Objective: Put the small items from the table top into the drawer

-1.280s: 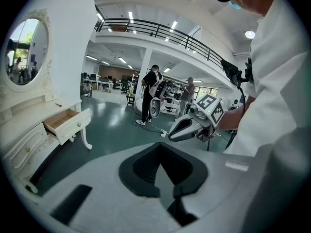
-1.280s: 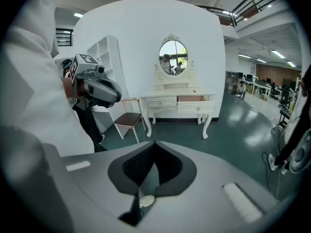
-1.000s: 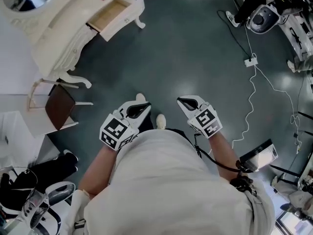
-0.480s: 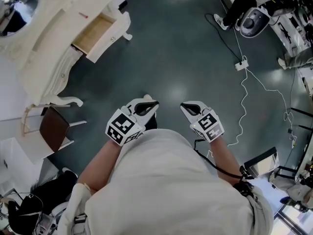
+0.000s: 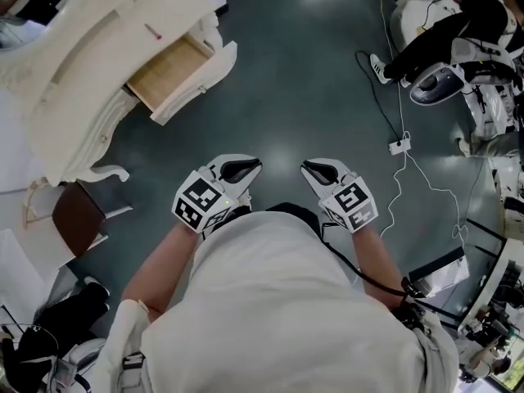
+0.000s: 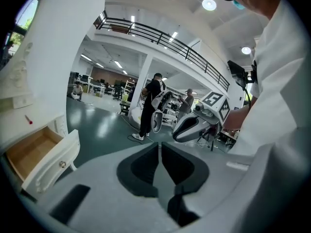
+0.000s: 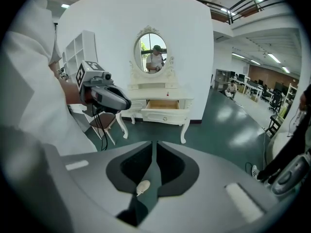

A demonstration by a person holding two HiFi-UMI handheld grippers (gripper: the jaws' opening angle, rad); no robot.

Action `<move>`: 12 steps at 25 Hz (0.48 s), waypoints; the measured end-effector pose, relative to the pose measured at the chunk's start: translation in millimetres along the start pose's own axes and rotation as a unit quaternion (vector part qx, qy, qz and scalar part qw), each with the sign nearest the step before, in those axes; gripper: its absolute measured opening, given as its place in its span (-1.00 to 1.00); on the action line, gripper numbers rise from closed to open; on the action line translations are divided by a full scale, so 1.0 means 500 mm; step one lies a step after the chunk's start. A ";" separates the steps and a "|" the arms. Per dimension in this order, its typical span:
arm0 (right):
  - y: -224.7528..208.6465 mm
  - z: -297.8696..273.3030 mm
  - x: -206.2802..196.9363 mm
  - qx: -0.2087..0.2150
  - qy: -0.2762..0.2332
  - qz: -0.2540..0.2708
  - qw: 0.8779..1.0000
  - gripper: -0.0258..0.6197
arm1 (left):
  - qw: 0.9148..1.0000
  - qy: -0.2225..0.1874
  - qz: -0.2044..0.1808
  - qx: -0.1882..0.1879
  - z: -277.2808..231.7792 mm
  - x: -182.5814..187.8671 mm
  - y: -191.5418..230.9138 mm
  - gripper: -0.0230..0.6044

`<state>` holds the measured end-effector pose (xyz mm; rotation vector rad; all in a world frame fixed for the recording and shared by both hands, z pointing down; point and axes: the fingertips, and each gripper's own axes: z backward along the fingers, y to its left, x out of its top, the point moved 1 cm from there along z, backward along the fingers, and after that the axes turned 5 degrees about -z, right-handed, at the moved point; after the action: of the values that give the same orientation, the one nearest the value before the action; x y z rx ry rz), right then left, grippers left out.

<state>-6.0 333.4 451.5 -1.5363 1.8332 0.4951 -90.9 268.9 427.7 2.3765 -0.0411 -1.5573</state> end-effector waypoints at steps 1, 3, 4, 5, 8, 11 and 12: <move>-0.014 -0.017 0.019 0.004 -0.002 0.000 1.000 -0.83 | 1.000 -0.001 0.004 0.007 -0.001 0.004 0.024 -0.85; -0.036 -0.045 0.049 0.014 0.002 0.006 1.000 -0.84 | 1.000 -0.002 0.012 0.025 -0.004 0.012 0.063 -0.85; -0.047 -0.057 0.060 0.020 0.004 0.011 1.000 -0.86 | 0.999 -0.003 0.016 0.034 -0.007 0.015 0.081 -0.85; -0.061 -0.069 0.072 0.026 0.005 0.016 1.000 -0.88 | 0.999 -0.005 0.021 0.045 -0.010 0.019 0.100 -0.85; -0.113 -0.110 0.110 0.047 0.002 0.029 0.998 -0.92 | 0.996 -0.011 0.032 0.084 -0.020 0.035 0.170 -0.85; -0.173 -0.163 0.152 0.077 0.005 0.055 0.995 -0.92 | 0.990 -0.014 0.047 0.129 -0.027 0.047 0.249 -0.85; -0.194 -0.182 0.171 0.091 0.004 0.064 0.994 -0.92 | 0.988 -0.014 0.054 0.145 -0.029 0.052 0.279 -0.85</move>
<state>58.2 189.6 467.1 -1.3084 1.9344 0.3692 -47.8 134.4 446.6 2.5175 -0.4236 -1.6284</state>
